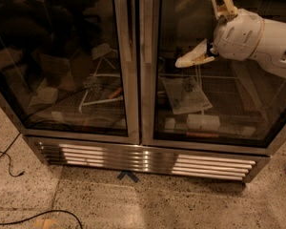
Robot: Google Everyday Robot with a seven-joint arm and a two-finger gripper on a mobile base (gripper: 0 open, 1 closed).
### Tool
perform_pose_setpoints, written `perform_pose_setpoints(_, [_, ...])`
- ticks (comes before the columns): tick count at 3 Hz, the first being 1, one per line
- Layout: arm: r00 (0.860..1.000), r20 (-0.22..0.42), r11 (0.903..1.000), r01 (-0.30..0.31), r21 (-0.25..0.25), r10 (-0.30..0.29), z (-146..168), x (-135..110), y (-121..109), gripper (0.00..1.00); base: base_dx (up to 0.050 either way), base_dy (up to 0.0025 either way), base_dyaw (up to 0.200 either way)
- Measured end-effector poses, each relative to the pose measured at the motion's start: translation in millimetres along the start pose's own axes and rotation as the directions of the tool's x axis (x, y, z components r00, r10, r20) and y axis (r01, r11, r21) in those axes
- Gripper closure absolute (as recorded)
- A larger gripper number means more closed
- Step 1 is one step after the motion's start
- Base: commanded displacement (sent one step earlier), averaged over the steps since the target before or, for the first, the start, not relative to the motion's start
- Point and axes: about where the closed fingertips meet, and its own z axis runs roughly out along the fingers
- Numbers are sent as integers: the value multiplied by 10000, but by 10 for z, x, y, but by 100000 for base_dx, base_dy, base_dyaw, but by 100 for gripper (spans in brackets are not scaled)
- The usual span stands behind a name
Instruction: Pick orange can from top drawer and place on counter
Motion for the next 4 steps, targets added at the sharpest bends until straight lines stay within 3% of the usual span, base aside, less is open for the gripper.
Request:
perform_pose_setpoints(1, [9973, -609, 9989, 392, -266, -408, 62, 130, -54, 0, 0, 0, 0])
perform_pose_setpoints(3, [9714, -2023, 9923, 1215, -252, -1241, 412, 383, -124, 0, 0, 0, 0])
perform_pose_setpoints(4, [9604, -2139, 9836, 1802, -114, -1785, 654, 465, -155, 0, 0, 0, 0])
